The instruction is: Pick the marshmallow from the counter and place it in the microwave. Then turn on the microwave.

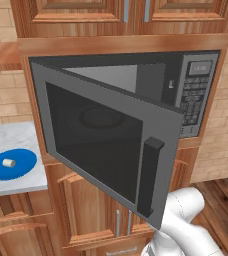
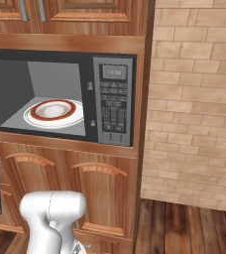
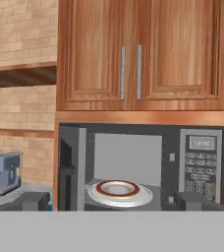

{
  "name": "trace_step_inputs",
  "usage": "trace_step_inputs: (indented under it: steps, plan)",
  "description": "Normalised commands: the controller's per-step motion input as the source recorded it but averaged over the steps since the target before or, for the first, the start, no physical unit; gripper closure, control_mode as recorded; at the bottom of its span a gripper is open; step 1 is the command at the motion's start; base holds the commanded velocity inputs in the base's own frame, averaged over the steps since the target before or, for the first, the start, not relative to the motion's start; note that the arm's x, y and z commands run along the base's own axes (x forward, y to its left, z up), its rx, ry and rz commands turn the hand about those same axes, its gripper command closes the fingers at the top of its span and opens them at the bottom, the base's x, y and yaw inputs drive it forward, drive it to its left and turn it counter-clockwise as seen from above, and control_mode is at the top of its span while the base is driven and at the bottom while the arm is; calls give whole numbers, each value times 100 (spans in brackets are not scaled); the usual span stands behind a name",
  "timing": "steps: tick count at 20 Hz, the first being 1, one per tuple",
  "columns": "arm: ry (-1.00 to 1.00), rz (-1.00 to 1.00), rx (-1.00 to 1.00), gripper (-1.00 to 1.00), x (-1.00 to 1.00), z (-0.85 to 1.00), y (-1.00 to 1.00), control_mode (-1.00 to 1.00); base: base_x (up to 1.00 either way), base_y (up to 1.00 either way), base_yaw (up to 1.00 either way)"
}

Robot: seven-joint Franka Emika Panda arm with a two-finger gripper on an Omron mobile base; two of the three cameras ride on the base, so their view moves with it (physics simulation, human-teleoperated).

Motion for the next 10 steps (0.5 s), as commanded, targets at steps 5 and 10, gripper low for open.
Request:
trace_step_inputs:
  steps: [5, 10]
  plan:
    - [0, 33, 0, -100, 29, -10, -23, -100, 0, 0, 0]
    - [0, 32, 0, -100, 21, -15, -18, -100, 0, 0, 0]
